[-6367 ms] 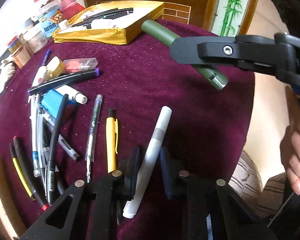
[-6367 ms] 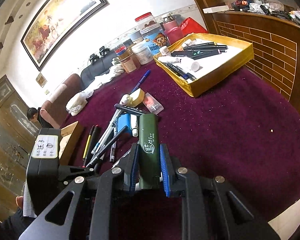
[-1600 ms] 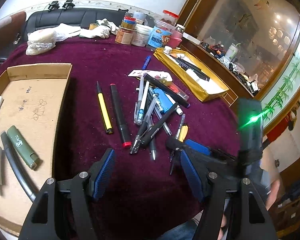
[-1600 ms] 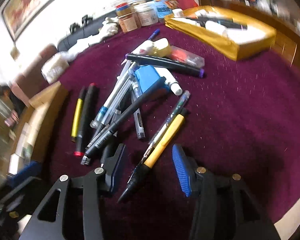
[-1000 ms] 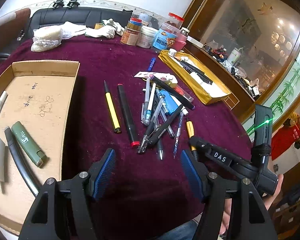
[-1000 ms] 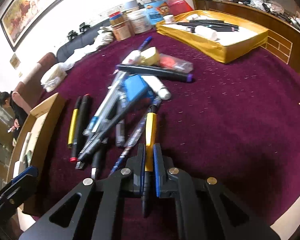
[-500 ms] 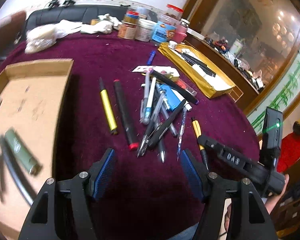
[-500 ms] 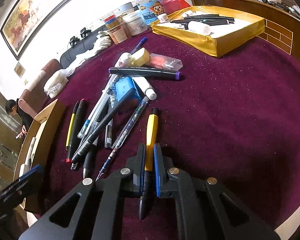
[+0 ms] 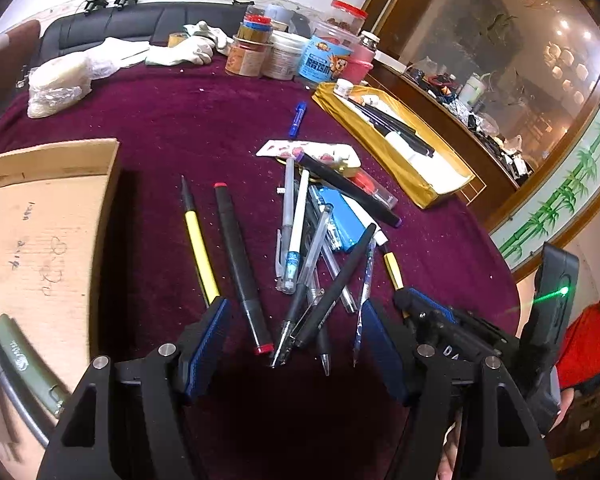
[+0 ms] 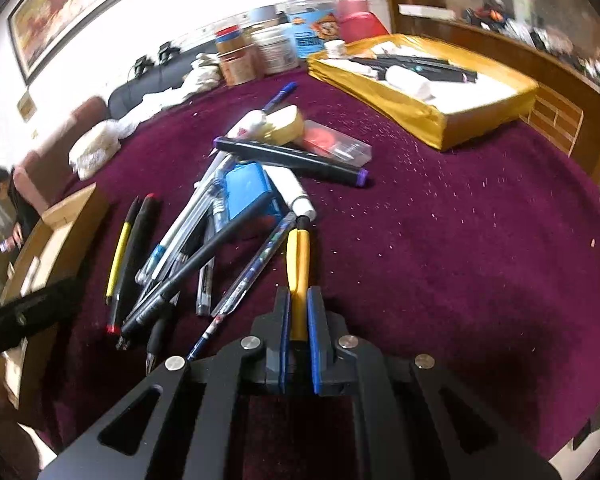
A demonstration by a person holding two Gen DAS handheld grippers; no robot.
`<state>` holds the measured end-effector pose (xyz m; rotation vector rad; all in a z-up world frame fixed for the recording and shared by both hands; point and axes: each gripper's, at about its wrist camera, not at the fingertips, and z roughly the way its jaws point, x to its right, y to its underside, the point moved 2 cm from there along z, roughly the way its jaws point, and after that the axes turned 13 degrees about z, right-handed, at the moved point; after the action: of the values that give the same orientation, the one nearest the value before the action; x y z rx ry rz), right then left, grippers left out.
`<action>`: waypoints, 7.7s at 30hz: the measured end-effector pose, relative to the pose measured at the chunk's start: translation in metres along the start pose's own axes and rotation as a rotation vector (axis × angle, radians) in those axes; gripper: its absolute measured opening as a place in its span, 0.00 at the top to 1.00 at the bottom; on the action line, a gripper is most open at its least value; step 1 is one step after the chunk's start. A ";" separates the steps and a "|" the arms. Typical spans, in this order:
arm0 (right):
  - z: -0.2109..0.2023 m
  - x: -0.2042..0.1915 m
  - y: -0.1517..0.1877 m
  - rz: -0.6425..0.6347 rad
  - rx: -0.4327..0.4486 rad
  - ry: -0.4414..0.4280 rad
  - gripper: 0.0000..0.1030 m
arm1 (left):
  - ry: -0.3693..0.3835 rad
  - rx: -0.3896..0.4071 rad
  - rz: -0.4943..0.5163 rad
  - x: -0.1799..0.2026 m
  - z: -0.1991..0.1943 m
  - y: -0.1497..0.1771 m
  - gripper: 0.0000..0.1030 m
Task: Organize rigid objects
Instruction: 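Grasp a black pen with the left tool while the right tool holds the yellow pencil, then carry both pens into the cardboard tray and open both tools, then grasp a clear pen with the right tool while the left tool grasps another clear pen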
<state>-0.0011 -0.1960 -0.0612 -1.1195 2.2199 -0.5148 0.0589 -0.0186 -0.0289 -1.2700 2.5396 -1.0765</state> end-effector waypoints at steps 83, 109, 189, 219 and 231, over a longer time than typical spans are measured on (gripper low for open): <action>-0.003 0.044 -0.004 0.181 0.023 -0.191 0.92 | -0.077 -0.168 0.419 0.060 0.068 -0.034 0.82; -0.049 -0.127 0.030 -0.077 -0.230 -0.646 0.92 | -0.122 0.118 -0.159 -0.099 -0.134 0.006 0.91; 0.028 -0.031 -0.012 0.108 -0.187 -0.096 0.88 | -0.082 -0.013 -0.057 -0.011 -0.034 0.035 0.31; 0.019 -0.004 -0.019 0.097 -0.094 0.008 0.91 | -0.118 -0.081 0.098 0.011 0.025 -0.004 0.39; 0.015 0.004 -0.015 0.086 -0.050 -0.060 0.91 | 0.018 -0.183 0.133 0.013 0.051 -0.010 0.74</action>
<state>0.0159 -0.2084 -0.0655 -1.0455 2.2292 -0.3862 0.0769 -0.0602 -0.0577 -1.1127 2.7452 -0.8507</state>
